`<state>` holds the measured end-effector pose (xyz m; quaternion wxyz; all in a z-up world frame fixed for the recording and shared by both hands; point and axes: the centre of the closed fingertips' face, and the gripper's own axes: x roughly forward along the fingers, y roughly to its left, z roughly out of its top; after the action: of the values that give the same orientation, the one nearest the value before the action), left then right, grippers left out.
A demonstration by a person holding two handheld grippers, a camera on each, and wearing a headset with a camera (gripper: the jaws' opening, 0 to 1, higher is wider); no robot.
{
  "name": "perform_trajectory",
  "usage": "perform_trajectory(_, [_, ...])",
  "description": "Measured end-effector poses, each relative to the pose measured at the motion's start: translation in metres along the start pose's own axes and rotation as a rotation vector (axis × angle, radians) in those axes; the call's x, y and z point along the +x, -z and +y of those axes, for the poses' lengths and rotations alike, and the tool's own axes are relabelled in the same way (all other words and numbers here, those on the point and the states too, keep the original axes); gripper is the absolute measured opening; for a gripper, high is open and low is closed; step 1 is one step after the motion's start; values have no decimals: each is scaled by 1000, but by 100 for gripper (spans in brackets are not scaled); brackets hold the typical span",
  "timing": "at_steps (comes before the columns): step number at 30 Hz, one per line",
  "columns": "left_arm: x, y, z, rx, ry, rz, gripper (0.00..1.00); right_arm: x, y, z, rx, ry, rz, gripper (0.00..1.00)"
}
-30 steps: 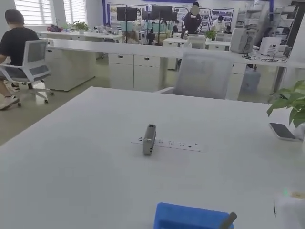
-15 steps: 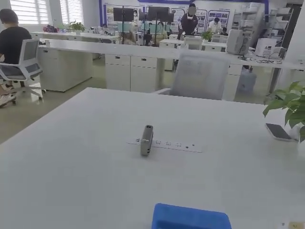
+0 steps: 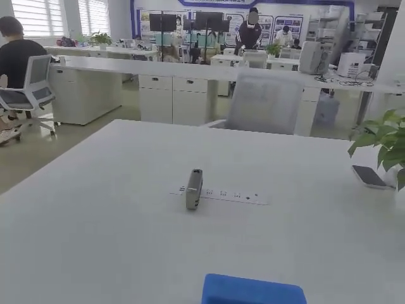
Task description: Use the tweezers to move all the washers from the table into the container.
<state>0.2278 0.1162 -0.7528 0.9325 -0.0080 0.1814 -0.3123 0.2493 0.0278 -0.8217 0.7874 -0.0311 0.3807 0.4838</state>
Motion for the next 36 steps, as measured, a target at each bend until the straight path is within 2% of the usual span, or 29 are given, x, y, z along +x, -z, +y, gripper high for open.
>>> perform_trajectory(17, [1, 3, -1, 6, 5, 10, 84, -2, 3, -1, -8, 3, -8, 5])
perform_trajectory(21, [1, 3, -1, 9, 7, 10, 84, -2, 5, -2, -85, 20, 18, 5])
perform_trajectory(25, [1, 3, -1, 14, 5, 13, 84, -1, 5, 8, -148, 14, 30, 5])
perform_trajectory(27, [1, 3, 0, 15, 3, 14, 83, -1, 3, 2, -185, 17, 33, 5])
perform_trajectory(36, [1, 4, 0, 24, 1, 21, 83, 5, 8, 7, -352, 29, 81, 5])
